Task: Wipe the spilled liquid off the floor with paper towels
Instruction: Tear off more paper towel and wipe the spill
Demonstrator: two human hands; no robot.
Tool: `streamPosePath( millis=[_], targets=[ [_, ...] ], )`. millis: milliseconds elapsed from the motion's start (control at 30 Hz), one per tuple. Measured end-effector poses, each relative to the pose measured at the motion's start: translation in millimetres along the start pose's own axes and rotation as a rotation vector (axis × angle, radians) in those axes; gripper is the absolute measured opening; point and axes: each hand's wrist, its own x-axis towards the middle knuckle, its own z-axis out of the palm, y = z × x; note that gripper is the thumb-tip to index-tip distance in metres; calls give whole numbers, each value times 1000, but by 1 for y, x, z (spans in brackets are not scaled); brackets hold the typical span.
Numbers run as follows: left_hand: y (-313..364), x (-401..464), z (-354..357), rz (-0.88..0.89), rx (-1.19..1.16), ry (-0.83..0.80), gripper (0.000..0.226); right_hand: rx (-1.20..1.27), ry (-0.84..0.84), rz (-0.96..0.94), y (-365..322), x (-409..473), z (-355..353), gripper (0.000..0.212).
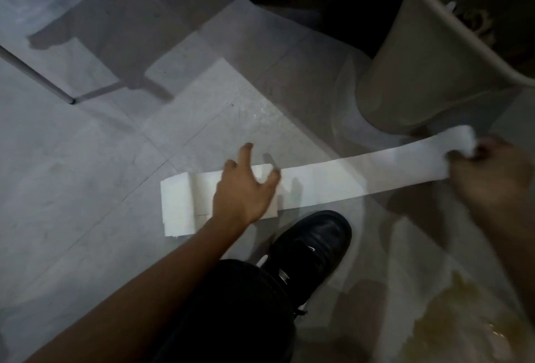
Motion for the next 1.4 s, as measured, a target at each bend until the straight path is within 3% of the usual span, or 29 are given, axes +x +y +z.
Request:
streamPosePath(
  millis=[100, 233, 300, 400, 467, 567, 733, 867, 967, 1067, 1167, 1233, 1300, 1400],
  targets=[
    [6, 7, 18, -137, 94, -192, 100, 58, -202, -69, -50, -45, 43, 16],
    [-3, 13, 18, -146, 29, -146, 104, 25, -572, -78, -71, -79, 117, 10],
    [-6, 16, 16, -182, -42, -108, 100, -60, -657, -51, -80, -94, 142, 38],
    [-11, 16, 13, -241, -184, -90, 92, -255, -594, -60, -87, -99, 159, 69],
    [-16, 15, 9, -284, -294, -68, 82, -301, -582, -82, -87, -95, 163, 60],
    [-27, 17, -11, -345, -537, -45, 69, -180, -580, -38, -74, -75, 159, 38],
    [-74, 29, -62, -459, -848, -1, 67, -210, -428, 34, -25, -25, 108, 39],
    [-119, 27, -87, -484, -667, 81, 65, -143, -346, 158, 15, 8, 57, 43],
    [-150, 23, -93, -510, -571, 118, 62, 86, -444, 307, 36, 20, 33, 37],
    [-161, 23, -84, -501, -459, 155, 58, 157, -513, 311, 43, 21, 24, 25],
    [-148, 18, -70, -401, -150, 324, 53, 223, -486, 336, 42, 18, 25, 28],
    [-117, 6, -58, -208, 22, 387, 58, 218, -452, 341, 43, 20, 28, 27],
    [-72, -9, -40, -38, 1, 251, 72, 169, -438, 329, 36, 19, 30, 25],
    [-23, -22, 3, -43, 4, -96, 104, 46, -371, 215, 20, 15, 30, 34]
  ],
)
